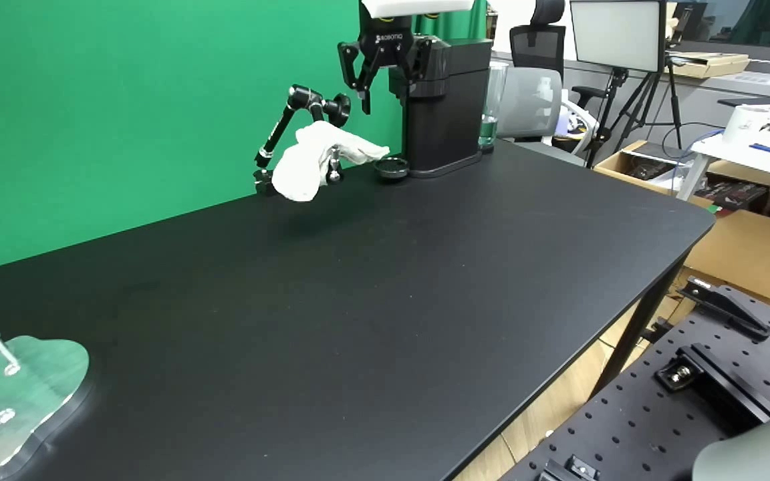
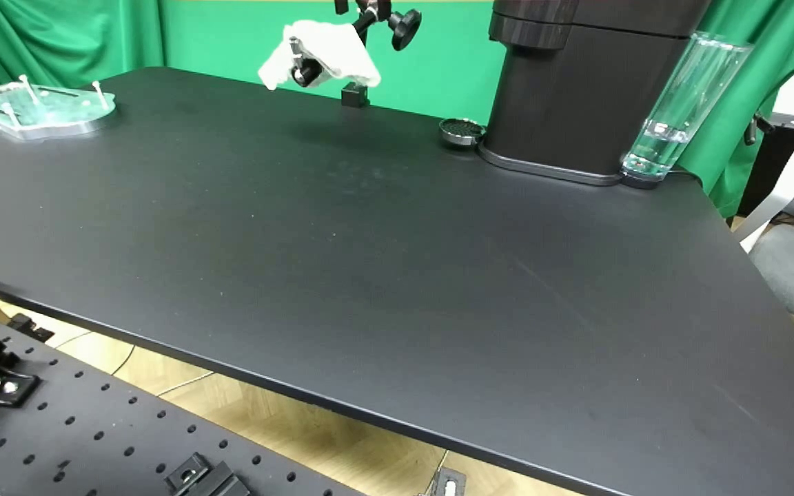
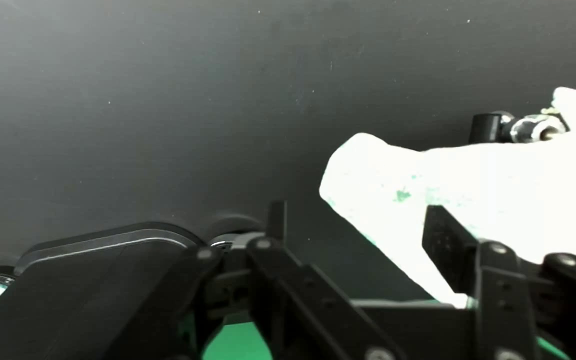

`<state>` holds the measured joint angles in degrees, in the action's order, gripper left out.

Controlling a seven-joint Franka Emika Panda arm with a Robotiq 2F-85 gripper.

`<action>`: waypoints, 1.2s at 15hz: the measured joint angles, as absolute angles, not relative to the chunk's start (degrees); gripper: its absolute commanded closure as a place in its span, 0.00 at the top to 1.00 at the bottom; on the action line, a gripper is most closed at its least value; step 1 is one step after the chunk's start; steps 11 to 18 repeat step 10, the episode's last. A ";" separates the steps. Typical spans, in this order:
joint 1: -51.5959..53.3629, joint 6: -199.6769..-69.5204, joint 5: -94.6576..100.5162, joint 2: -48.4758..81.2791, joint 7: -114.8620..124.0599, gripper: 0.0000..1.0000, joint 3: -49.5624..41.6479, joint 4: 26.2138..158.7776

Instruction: Hang the cloth on the stand

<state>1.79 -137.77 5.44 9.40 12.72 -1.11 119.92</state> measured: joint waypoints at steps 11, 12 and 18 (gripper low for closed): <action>1.85 -123.41 9.19 4.69 10.20 1.00 -1.07 125.13; 1.85 -123.41 9.19 4.69 10.20 1.00 -1.07 125.13; 1.85 -123.41 9.19 4.69 10.20 1.00 -1.07 125.13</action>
